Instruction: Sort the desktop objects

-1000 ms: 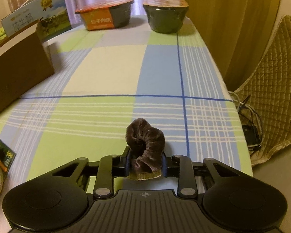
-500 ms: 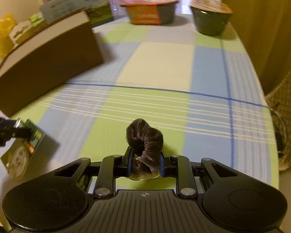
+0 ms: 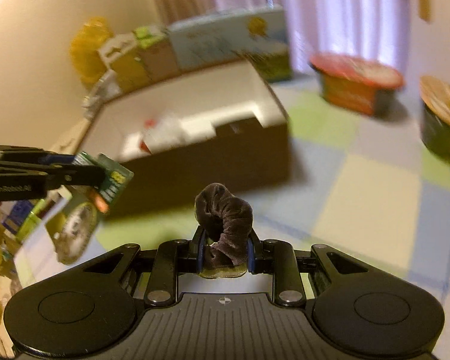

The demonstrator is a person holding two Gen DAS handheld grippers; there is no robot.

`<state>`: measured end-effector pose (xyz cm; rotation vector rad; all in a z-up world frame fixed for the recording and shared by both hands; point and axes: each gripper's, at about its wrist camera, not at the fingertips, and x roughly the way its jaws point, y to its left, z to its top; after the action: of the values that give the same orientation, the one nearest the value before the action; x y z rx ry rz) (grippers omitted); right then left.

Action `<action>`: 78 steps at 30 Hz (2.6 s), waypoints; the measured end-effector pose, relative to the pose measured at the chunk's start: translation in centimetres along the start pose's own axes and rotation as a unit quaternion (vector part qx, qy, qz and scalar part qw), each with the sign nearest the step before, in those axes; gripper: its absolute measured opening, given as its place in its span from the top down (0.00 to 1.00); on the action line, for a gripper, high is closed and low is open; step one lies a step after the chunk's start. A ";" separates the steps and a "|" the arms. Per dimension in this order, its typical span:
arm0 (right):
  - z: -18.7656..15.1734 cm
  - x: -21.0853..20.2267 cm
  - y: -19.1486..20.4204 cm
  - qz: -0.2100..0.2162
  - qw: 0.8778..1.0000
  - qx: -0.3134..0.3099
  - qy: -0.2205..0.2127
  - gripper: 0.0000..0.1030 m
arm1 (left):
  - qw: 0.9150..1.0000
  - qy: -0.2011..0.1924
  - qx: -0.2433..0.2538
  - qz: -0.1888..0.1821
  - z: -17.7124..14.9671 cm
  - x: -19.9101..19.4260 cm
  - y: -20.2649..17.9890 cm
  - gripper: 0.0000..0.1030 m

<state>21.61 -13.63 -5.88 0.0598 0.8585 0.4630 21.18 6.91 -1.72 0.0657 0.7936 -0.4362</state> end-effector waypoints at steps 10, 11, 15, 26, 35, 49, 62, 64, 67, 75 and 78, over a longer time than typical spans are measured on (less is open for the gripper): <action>10.3 7.3 3.1 0.018 0.999 -0.036 -0.022 0.78 | 0.998 -0.028 -0.047 0.034 6.2 2.7 8.0 0.74; 11.0 8.2 3.1 0.017 0.999 -0.036 -0.019 0.78 | 0.998 -0.025 -0.051 0.039 6.6 3.3 8.8 0.74; 13.9 12.2 3.5 0.003 0.999 -0.047 -0.004 0.78 | 0.996 -0.011 -0.073 0.059 8.2 6.2 11.9 0.74; 17.0 20.7 2.0 -0.016 0.997 -0.053 0.053 0.78 | 0.984 0.047 -0.114 0.127 9.4 12.6 16.6 0.74; 18.2 23.8 1.7 -0.026 0.994 -0.083 0.068 0.78 | 0.972 0.071 -0.154 0.164 9.0 15.5 17.9 0.74; 18.0 23.7 1.6 -0.018 0.990 -0.135 0.023 0.29 | 0.970 0.063 -0.152 0.178 9.2 15.9 17.7 0.54; 16.5 18.7 1.4 0.000 0.991 -0.131 -0.001 0.02 | 0.976 0.044 -0.124 0.175 9.4 13.1 15.3 0.36; 16.1 17.6 1.3 0.001 0.993 -0.122 -0.008 0.02 | 0.977 0.038 -0.122 0.172 9.4 12.2 14.8 0.33; 15.6 16.0 1.4 0.002 0.994 -0.112 -0.015 0.02 | 0.978 0.029 -0.116 0.173 9.3 10.6 14.0 0.24; 13.4 11.6 2.1 -0.005 0.995 -0.093 -0.031 0.02 | 0.980 0.003 -0.105 0.171 8.6 6.1 11.2 0.16; 12.5 10.0 2.3 -0.005 0.996 -0.086 -0.037 0.02 | 0.979 -0.005 -0.098 0.177 8.1 4.5 10.1 0.15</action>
<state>35.67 -5.74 -4.26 -0.0859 0.7422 0.5209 33.50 12.71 -0.25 0.0195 0.7916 -0.0206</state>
